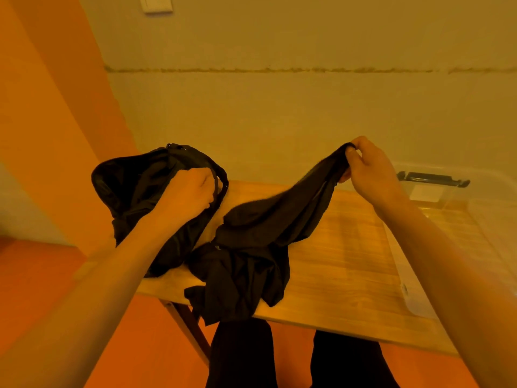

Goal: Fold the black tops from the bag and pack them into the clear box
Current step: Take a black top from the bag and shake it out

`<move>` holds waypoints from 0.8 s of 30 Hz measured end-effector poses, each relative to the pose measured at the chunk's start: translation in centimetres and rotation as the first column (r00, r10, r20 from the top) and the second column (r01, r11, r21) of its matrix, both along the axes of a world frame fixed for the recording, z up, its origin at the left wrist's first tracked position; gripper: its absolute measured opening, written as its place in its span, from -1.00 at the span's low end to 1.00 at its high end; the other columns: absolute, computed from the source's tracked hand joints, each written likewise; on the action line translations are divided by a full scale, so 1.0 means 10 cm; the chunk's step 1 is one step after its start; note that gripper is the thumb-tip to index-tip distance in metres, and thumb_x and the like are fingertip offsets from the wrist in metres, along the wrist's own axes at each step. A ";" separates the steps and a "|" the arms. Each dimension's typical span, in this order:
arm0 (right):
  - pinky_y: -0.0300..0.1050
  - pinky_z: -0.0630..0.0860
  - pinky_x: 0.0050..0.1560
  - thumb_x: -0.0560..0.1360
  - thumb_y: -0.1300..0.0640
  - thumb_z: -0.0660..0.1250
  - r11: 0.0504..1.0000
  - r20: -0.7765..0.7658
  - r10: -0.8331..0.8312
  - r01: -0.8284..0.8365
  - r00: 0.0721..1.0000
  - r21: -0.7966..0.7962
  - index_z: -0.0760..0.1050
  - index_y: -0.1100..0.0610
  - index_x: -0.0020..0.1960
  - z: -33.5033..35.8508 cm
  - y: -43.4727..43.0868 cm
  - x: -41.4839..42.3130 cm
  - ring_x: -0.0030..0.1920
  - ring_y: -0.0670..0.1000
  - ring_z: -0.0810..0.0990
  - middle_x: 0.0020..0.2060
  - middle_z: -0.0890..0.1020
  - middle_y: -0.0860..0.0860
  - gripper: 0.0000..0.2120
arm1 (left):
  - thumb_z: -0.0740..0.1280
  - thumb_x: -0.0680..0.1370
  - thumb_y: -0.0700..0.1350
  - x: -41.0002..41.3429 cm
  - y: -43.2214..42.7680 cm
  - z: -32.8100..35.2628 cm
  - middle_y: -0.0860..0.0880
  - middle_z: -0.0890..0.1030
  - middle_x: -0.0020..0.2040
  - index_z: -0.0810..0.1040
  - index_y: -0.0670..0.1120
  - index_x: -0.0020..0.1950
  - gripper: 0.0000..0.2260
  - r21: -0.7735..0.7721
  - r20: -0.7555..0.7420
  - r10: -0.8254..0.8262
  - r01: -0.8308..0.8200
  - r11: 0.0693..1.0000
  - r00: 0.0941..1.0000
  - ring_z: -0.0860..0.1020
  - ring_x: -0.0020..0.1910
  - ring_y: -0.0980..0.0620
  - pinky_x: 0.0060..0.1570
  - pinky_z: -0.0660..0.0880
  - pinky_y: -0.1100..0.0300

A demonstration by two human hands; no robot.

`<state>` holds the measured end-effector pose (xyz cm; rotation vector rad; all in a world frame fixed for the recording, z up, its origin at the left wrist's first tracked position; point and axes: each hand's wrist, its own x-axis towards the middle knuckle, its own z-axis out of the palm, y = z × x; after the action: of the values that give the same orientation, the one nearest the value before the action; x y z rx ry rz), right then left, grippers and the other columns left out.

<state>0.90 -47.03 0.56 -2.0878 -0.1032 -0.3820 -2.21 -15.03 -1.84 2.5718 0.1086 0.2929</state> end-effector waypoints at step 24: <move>-0.18 0.54 -0.14 0.61 0.29 0.29 0.746 -0.390 0.318 0.026 0.864 0.666 0.49 0.05 -0.06 0.23 -0.31 0.00 -0.36 -0.11 0.51 -0.27 0.60 0.00 -0.84 | 0.33 0.66 -0.09 -0.06 -1.36 -0.41 -0.05 0.56 -0.25 0.49 0.00 -0.10 -0.86 -0.492 0.377 -0.238 0.411 0.768 0.895 0.52 -0.31 0.00 -0.34 0.39 0.13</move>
<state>0.89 -50.14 2.89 -1.3926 0.1468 0.2093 -2.82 -28.62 -5.94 1.8839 -0.3250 0.4319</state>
